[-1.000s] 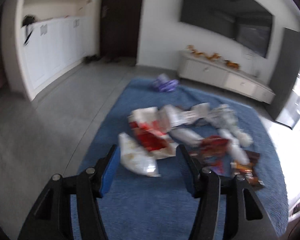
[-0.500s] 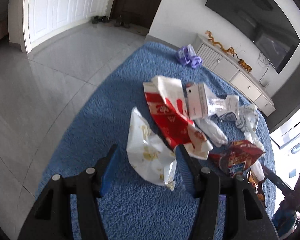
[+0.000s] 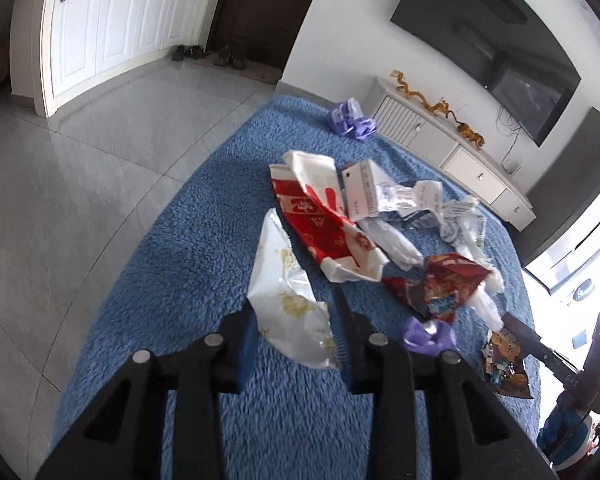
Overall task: Collect trash
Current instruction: 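Carry both bags to the grey bin and open both tools to drop them, then return to the rug and grasp the red snack bag with the left tool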
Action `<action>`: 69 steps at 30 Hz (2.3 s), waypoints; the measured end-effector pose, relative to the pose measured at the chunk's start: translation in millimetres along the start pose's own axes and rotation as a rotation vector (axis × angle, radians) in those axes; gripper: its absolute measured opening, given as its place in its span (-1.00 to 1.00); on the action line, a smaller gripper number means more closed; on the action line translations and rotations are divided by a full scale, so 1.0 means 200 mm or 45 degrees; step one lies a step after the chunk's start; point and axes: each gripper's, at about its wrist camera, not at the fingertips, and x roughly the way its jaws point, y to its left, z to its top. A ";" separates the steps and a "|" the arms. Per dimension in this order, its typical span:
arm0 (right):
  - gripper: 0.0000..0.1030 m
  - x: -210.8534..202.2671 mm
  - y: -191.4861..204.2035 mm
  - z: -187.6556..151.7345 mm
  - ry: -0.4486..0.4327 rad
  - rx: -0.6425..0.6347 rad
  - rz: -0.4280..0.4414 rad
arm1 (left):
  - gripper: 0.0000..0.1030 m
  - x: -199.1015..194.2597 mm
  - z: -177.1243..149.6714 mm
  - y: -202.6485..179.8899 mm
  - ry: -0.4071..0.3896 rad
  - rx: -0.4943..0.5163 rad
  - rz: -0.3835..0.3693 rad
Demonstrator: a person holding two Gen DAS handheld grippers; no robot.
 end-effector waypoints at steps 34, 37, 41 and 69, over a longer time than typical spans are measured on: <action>-0.89 -1.04 -1.08 -0.70 -0.308 0.519 -0.843 | -0.39 0.24 -0.66 -2.52 0.371 1.026 -0.677; -0.89 -0.97 -1.19 -0.77 -0.265 0.575 -0.847 | -0.35 0.39 -0.79 -2.69 0.463 1.058 -0.656; -0.89 -0.88 -1.31 -0.84 -0.218 0.637 -0.841 | -0.34 0.61 -0.94 -2.86 0.541 1.082 -0.596; -0.16 -1.05 -1.32 -0.90 -0.357 0.772 -0.851 | 0.02 0.46 -0.96 -2.89 0.396 1.024 -0.661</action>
